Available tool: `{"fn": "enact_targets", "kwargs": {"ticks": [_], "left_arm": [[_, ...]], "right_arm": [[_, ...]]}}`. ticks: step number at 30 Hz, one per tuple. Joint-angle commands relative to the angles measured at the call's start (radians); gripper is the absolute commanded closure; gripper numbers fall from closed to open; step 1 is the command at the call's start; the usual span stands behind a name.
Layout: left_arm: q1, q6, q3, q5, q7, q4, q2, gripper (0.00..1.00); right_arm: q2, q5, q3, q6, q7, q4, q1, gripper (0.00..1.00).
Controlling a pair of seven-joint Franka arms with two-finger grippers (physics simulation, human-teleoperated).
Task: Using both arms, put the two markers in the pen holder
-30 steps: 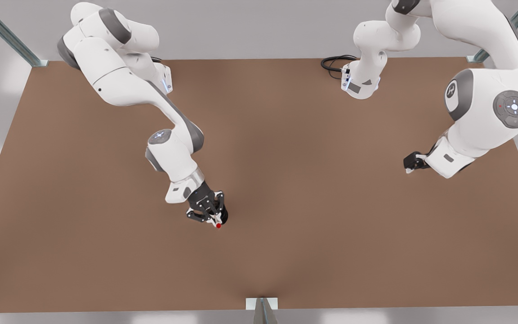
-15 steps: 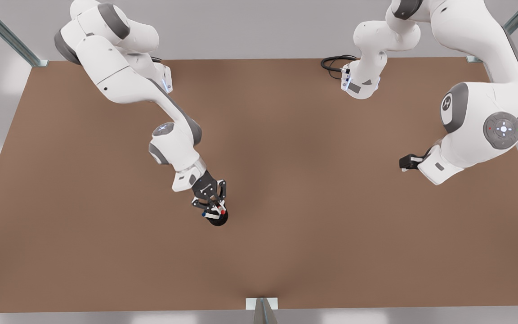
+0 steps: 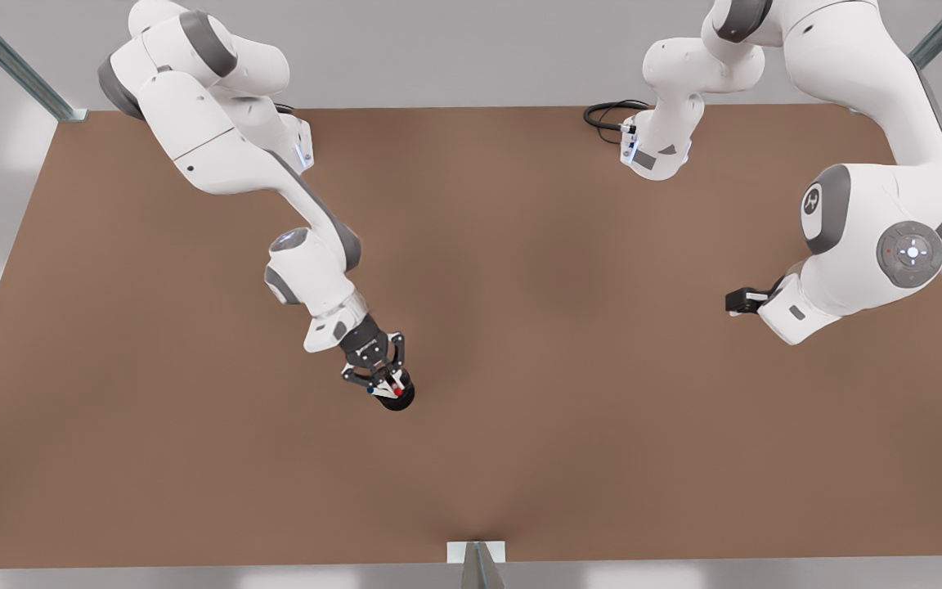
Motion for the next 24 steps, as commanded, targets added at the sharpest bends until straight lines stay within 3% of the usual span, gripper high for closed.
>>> {"fn": "enact_targets", "kwargs": {"ticks": [1, 11, 16, 24], "left_arm": [[-0.004, 0.000, 0.000, -0.003, 0.011, 0.001, -0.001, 0.00], [-0.009, 0.001, -0.002, -0.007, 0.009, 0.001, 0.008, 0.00], [-0.009, 0.001, -0.002, -0.033, 0.009, -0.001, 0.009, 0.00], [-0.012, 0.003, -0.002, -0.036, 0.009, -0.001, 0.025, 0.00]], "right_arm": [[-0.001, 0.004, -0.001, 0.017, 0.004, 0.003, 0.005, 0.74], [0.024, 0.027, -0.032, 0.017, 0.006, 0.047, 0.053, 0.73], [-0.028, 0.016, -0.032, 0.035, 0.004, -0.032, 0.035, 0.73], [0.016, -0.007, -0.050, 0.072, 0.006, -0.046, 0.039, 0.72]]}}
